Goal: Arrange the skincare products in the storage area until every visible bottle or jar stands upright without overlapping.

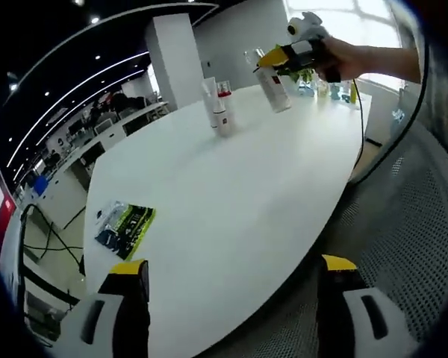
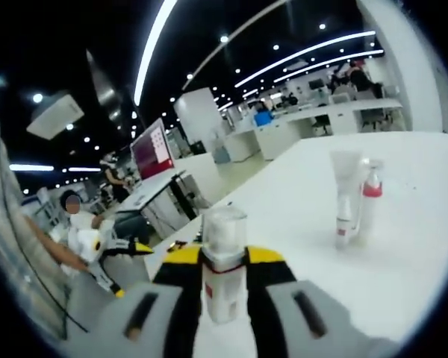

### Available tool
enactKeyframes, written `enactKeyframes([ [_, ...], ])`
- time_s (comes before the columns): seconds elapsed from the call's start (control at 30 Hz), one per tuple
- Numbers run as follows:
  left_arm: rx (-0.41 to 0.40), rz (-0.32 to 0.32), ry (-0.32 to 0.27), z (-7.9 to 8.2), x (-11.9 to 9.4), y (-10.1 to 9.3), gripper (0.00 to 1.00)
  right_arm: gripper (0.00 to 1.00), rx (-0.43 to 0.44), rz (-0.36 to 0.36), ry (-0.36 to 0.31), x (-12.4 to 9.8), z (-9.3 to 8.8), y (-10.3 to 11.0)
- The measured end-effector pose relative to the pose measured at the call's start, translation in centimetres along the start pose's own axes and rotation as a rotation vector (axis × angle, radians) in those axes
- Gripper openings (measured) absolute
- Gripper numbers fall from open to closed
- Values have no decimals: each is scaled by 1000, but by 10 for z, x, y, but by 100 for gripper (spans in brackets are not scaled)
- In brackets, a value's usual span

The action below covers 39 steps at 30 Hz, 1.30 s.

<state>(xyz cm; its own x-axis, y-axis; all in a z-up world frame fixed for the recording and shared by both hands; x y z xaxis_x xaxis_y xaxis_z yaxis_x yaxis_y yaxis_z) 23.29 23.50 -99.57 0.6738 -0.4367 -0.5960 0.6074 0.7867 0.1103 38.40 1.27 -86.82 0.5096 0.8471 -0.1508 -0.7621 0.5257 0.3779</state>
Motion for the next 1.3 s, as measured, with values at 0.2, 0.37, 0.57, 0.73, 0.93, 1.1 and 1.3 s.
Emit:
enactKeyframes([
  [0.2, -94, 13, 40, -7, 0, 2, 84, 19, -13, -24, -1, -5, 1, -15],
  [0.37, -116, 1, 62, -11, -1, 0, 78, 20, -27, -55, -14, -12, 5, -33],
  [0.57, -113, -12, 82, -14, 1, -3, 78, 20, -69, -93, -36, -15, 11, -54],
  [0.73, -90, -28, 109, -18, 1, -7, 78, 19, -117, -121, -52, -14, 14, -69],
  [0.93, -64, -28, 148, -23, -1, -6, 69, 19, -159, -153, -72, -15, 17, -84],
  [1.1, -64, -30, 153, -23, -1, -6, 69, 19, -166, -175, -76, -14, 13, -98],
  [1.3, -63, -32, 161, -25, 0, -5, 69, 19, -211, -193, -101, -12, 16, -113],
])
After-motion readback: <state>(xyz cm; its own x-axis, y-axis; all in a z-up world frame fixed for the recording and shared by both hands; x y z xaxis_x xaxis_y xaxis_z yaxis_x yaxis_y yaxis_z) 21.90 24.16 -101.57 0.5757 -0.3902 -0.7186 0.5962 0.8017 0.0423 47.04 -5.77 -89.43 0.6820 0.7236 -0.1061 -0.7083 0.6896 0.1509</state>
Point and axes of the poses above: the point that each gripper's makers call its tool centre point, and the gripper's own axes: x roughly forward along the fingers, y roughly to its left, z roughly out of its top, the point moved 2 cm from there along -x, roughly backward along the fingers, and after that the axes turned 8 degrees about -y, right-handed, at the moved point
